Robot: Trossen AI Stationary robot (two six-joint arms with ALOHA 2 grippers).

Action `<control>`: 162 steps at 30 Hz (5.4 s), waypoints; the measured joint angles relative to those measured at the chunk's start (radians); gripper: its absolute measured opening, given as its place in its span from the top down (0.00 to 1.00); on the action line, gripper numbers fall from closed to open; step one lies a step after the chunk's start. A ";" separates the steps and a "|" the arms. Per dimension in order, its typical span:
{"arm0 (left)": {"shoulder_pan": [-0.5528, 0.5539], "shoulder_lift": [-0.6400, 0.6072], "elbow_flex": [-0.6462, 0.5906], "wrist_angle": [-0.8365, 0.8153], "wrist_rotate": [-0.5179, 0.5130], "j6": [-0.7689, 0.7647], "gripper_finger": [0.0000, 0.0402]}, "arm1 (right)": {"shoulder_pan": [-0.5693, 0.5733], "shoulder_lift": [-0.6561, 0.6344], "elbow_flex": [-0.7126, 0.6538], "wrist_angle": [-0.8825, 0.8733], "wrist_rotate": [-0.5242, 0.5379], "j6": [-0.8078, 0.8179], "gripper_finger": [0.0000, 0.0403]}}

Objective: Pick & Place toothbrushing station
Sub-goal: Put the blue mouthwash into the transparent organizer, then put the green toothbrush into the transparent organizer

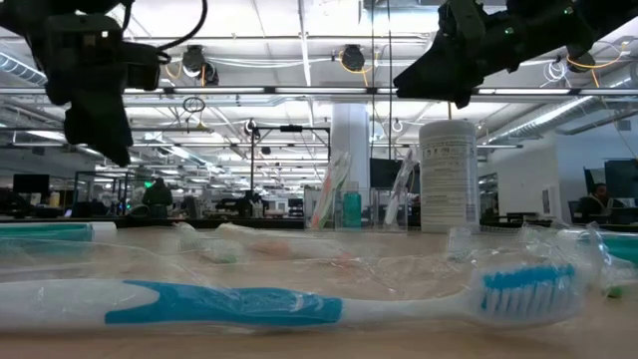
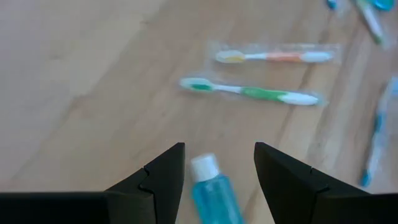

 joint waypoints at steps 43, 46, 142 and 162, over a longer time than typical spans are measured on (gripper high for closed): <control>-0.091 0.470 0.048 0.057 -0.032 -0.294 0.72 | 0.000 0.000 0.001 0.052 0.002 -0.065 0.65; -0.089 0.478 0.102 0.087 -0.128 -0.268 0.71 | 0.000 0.000 0.001 0.056 0.002 -0.065 0.65; 0.454 1.145 0.697 1.004 -0.376 0.542 0.71 | -0.001 0.000 0.001 0.080 0.002 -0.132 0.65; 0.456 1.142 0.697 0.948 -0.448 0.568 0.52 | -0.001 0.000 0.001 0.078 0.002 -0.132 0.65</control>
